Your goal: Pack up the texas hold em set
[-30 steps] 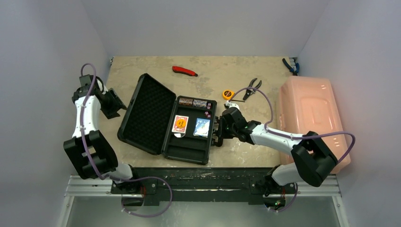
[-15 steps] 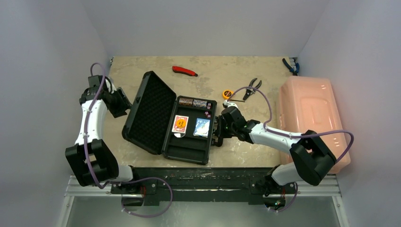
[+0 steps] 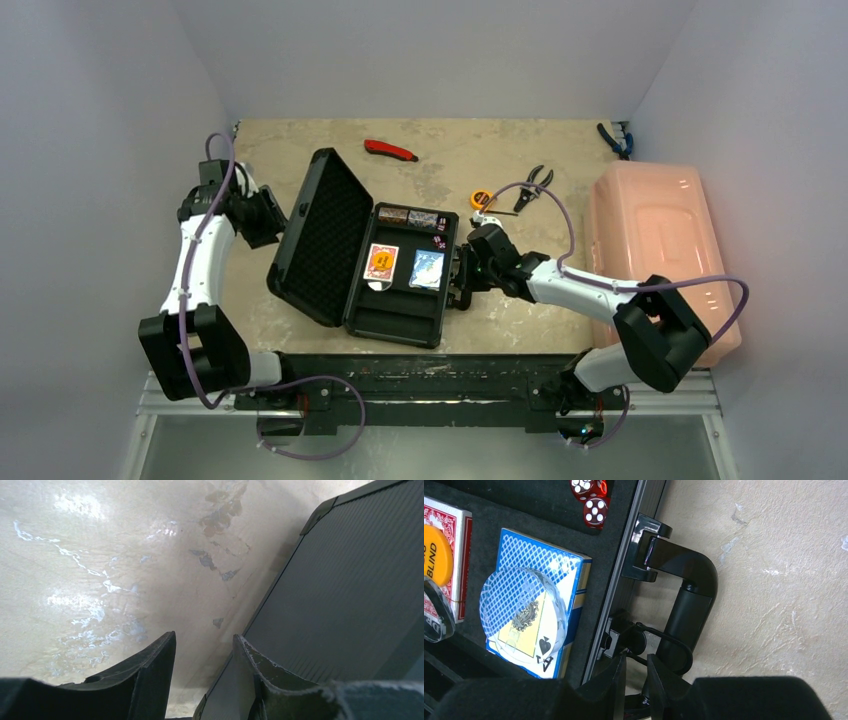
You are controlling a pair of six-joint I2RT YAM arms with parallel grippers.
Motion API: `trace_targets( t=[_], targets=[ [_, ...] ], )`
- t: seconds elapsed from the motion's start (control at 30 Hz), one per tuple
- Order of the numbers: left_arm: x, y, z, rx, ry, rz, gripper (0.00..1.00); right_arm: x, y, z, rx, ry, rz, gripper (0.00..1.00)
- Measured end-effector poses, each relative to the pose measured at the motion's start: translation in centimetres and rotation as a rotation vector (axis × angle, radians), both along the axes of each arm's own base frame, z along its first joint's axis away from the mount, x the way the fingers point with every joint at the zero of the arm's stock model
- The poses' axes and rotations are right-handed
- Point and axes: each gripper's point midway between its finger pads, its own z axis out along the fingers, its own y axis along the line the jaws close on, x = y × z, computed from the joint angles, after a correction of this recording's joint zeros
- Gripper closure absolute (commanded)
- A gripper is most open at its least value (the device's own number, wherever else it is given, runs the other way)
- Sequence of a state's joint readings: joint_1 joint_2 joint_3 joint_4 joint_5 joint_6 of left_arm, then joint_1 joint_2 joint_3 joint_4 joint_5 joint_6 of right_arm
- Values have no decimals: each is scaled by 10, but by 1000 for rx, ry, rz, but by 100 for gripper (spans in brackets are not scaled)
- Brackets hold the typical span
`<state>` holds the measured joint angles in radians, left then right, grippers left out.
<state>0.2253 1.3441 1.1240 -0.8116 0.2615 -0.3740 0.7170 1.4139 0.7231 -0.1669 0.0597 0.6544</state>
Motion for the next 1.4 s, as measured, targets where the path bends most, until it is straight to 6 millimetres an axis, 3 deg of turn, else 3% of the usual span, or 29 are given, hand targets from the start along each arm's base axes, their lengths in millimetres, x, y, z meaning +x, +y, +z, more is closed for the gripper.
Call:
trace_targets(
  t=[0.2, 0.4, 0.53, 0.6, 0.67, 1.03, 1.4],
  targets=[
    [-6, -10, -7, -15, 17, -28, 55, 0, -1, 15, -3, -19, 13, 74],
    [-9, -18, -4, -24, 3, -53, 56, 6, 10, 59, 68, -117, 73, 74],
    [-11, -25, 3, -29, -21, -72, 56, 1, 26, 78, 148, -144, 166, 84],
    [-11, -28, 7, -32, -35, -82, 56, -3, 32, 81, 175, -141, 206, 96],
    [-12, -33, 11, -37, -50, -92, 57, -8, 42, 85, 215, -140, 257, 100],
    [-21, -57, 18, -74, -69, -151, 57, -22, 91, 90, 308, -104, 444, 100],
    [-29, -86, 30, -133, -92, -208, 57, -27, 117, 80, 305, -73, 502, 100]
  ],
)
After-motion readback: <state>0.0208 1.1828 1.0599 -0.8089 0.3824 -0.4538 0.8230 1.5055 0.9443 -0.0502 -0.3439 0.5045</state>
